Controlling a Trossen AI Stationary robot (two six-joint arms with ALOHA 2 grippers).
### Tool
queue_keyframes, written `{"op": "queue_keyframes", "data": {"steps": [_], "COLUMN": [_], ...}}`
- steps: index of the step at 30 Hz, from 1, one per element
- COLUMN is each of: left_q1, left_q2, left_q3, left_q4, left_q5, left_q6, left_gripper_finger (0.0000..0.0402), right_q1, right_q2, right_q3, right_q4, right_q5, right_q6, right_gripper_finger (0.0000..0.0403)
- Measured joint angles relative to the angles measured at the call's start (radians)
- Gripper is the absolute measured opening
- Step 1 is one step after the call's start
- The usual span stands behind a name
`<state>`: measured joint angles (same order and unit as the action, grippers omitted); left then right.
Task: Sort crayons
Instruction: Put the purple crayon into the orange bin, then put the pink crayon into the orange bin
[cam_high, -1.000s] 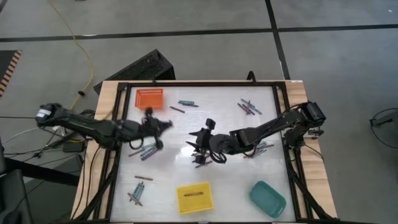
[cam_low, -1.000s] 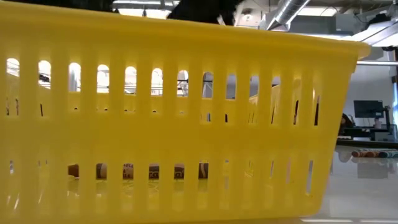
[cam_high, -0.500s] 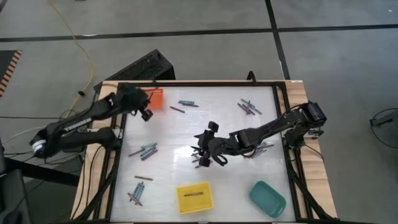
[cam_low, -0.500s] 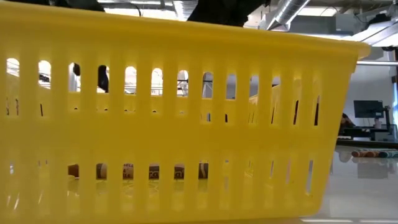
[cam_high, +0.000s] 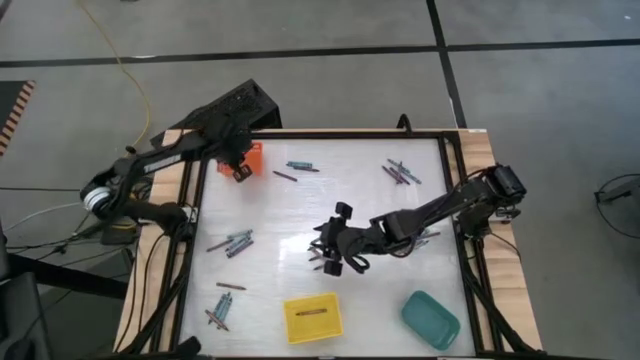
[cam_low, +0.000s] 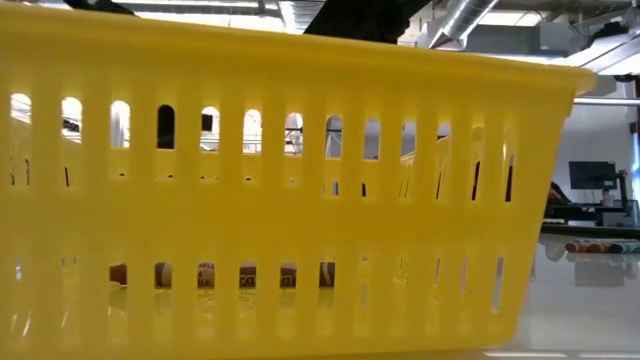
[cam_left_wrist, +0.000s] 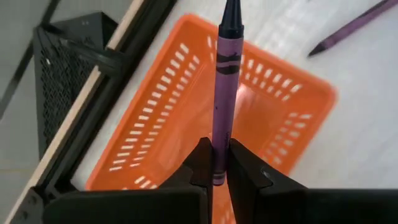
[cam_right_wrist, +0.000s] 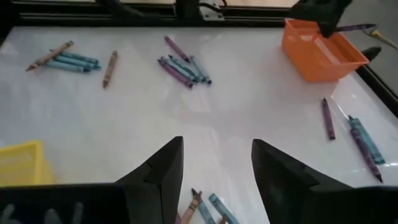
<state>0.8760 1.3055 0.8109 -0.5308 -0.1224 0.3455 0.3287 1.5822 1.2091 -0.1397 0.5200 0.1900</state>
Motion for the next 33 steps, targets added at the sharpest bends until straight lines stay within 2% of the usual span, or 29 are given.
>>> {"op": "queue_keyframes", "data": {"steps": [5,10,19,22,25,28,33], "left_q1": [0.013,0.028,0.033,0.033,0.022,-0.007,-0.129], "left_q2": [0.109,0.168,0.119,0.077,0.019,-0.059,-0.196], "left_q3": [0.079,0.098,0.098,0.098,0.098,0.098,0.098], "left_q4": [-0.127,-0.211,-0.205,-0.205,-0.213,-0.231,-0.268], "left_q5": [-0.017,-0.021,-0.073,-0.073,-0.026,0.091,0.256], "left_q6": [0.040,0.079,0.101,0.097,0.053,-0.016,-0.147], "left_gripper_finger": [0.0013,0.0023,0.0117,0.0139,0.0147,0.0147,0.0142], "right_q1": [-0.020,-0.051,-0.109,-0.149,-0.204,-0.266,-0.364], "right_q2": [0.000,0.000,0.000,0.009,0.033,0.056,0.153], "right_q3": [0.000,0.000,0.000,0.000,0.000,0.000,-0.001], "right_q4": [-0.046,-0.059,-0.062,-0.055,-0.025,0.026,0.166], "right_q5": [0.001,0.001,-0.003,-0.053,-0.137,-0.220,-0.382], "right_q6": [0.023,0.023,-0.002,-0.057,-0.102,-0.120,-0.146], "right_gripper_finger": [0.0191,0.0191,0.0191,0.0191,0.0191,0.0191,0.0191]}}
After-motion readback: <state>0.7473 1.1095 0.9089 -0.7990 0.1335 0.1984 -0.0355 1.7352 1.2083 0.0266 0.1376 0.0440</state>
